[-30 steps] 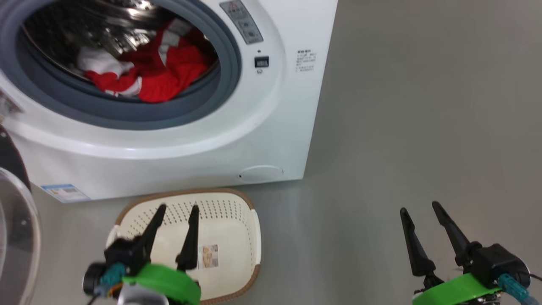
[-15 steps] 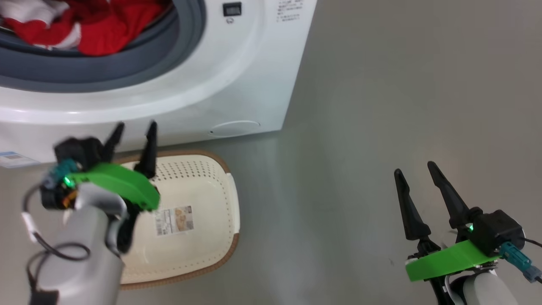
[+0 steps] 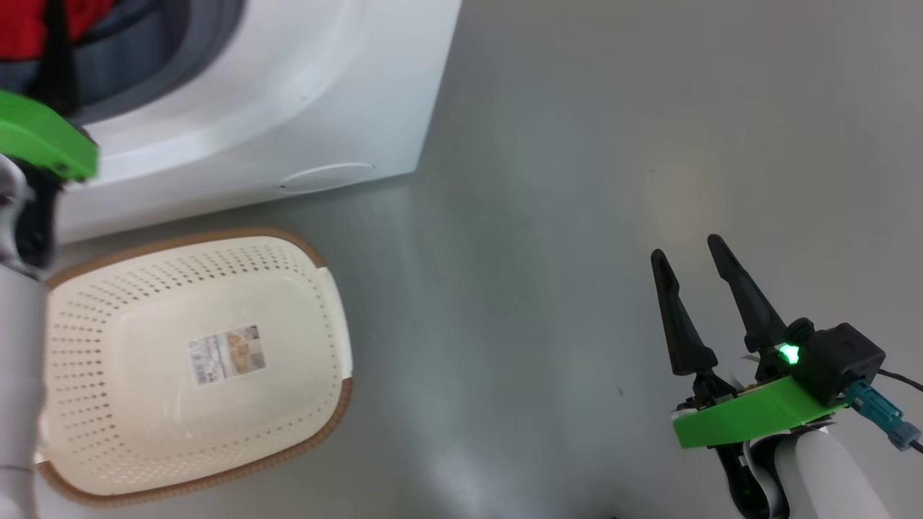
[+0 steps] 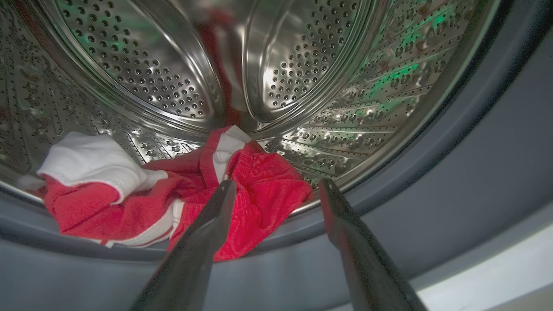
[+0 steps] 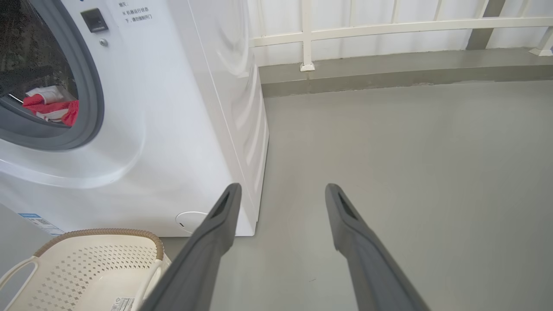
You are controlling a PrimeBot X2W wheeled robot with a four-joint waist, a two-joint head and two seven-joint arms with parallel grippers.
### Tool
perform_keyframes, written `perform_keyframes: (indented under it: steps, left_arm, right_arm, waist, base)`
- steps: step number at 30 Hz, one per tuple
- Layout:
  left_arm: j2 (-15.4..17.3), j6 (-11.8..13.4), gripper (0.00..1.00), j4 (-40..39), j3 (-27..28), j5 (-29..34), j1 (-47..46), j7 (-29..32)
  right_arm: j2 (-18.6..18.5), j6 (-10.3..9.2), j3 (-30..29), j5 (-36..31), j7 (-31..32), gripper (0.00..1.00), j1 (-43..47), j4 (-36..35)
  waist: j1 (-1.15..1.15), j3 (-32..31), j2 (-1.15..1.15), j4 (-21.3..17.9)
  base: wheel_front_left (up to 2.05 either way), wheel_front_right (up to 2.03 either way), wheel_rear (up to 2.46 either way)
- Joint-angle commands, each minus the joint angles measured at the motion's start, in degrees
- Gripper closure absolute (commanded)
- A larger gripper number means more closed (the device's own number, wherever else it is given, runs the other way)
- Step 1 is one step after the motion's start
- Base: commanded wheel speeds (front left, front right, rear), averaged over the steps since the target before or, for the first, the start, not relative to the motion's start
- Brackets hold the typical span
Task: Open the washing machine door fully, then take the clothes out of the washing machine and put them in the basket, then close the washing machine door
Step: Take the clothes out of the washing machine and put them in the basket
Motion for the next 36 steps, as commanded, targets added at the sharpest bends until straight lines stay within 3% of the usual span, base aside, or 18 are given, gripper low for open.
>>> perform_keyframes:
  steps: [1,16,28,29,30,31,32,36]
  left_arm:
    - [3.13,0.10,0.00,-0.58,1.36,0.06,-1.55,0.08]
    - [10.38,1.67,0.00,7.36,0.13,1.89,-14.70,7.08]
    - [11.25,4.94,0.00,13.36,-2.70,3.38,-18.92,18.44]
    - [11.18,5.11,0.16,13.64,-2.89,3.41,-19.07,19.27]
    - [11.07,5.29,0.52,13.92,-3.08,3.42,-19.14,20.15]
    - [11.02,5.41,0.80,14.06,-3.33,3.52,-19.19,20.82]
    - [11.04,5.51,1.00,14.05,-3.65,3.72,-19.24,21.18]
    - [11.06,5.64,1.00,13.96,-4.11,3.83,-19.06,21.60]
  right_arm:
    - [-0.66,0.20,1.46,0.71,-0.37,0.00,-0.56,-1.41]
    - [-0.66,0.20,4.55,3.77,-0.37,0.00,-3.12,-1.57]
    - [-0.66,0.20,5.06,4.02,-0.37,0.00,-3.65,-1.27]
    - [-0.66,0.20,5.06,3.97,-0.37,0.00,-3.63,-1.19]
    - [-0.66,0.20,5.07,3.93,-0.37,0.00,-3.61,-1.15]
    - [-0.66,0.20,5.07,3.89,-0.37,0.00,-3.59,-1.13]
    - [-0.66,0.20,5.06,3.84,-0.37,0.00,-3.57,-1.12]
    - [-0.66,0.20,5.00,3.78,-0.37,0.00,-3.59,-1.05]
  waist:
    - [0.00,2.85,0.00,-2.79]
    - [0.00,7.71,0.00,-7.10]
    - [0.00,7.95,0.00,-7.50]
    - [0.00,7.87,0.00,-7.49]
    - [0.00,7.77,0.00,-7.48]
    - [0.00,7.69,0.00,-7.47]
    - [0.00,7.62,0.00,-7.46]
    - [0.00,7.43,0.00,-7.41]
  base:
    - [0.00,0.00,0.00]
    - [0.00,0.00,0.00]
    - [0.00,0.00,0.00]
    - [0.00,0.00,0.00]
    - [0.00,0.00,0.00]
    - [0.00,0.00,0.00]
    - [0.00,0.00,0.00]
    - [0.00,0.00,0.00]
